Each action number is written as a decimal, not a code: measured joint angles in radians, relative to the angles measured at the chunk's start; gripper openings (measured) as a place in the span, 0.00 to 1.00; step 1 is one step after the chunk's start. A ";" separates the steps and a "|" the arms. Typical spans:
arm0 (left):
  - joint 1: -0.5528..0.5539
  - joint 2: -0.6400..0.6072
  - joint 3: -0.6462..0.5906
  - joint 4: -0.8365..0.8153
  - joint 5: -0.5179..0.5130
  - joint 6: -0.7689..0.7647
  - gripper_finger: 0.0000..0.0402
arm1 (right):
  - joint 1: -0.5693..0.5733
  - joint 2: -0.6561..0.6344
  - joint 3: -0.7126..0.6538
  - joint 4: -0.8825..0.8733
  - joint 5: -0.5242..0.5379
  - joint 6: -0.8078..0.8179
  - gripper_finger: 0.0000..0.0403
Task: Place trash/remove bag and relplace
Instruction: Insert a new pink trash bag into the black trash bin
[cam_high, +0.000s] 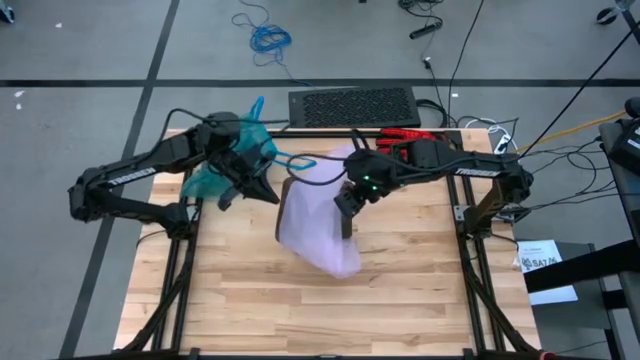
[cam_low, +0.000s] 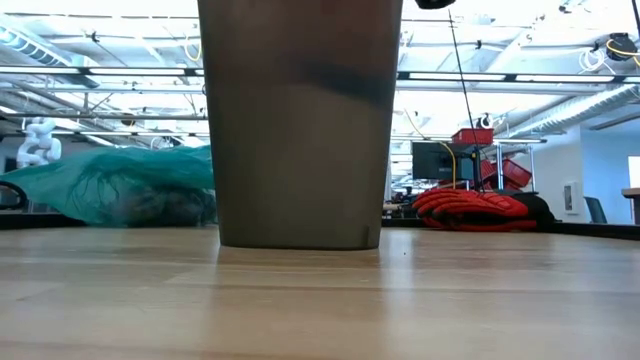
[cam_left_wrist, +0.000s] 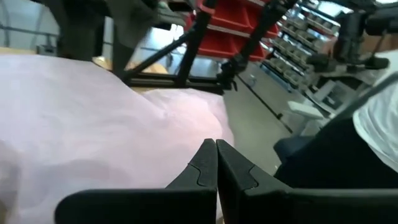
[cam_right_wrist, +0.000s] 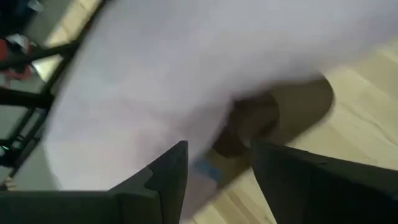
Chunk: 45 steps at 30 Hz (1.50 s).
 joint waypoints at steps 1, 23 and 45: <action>-0.008 0.005 0.000 0.000 0.000 0.001 0.00 | 0.000 0.000 0.000 -0.024 -0.006 0.004 0.41; -0.078 0.140 0.000 -0.012 -0.408 0.007 0.00 | -0.024 0.080 0.000 0.152 -0.091 -0.015 0.39; -0.077 0.161 0.000 0.021 -0.557 0.023 0.00 | -0.047 -0.048 -0.004 -0.266 0.006 0.087 0.29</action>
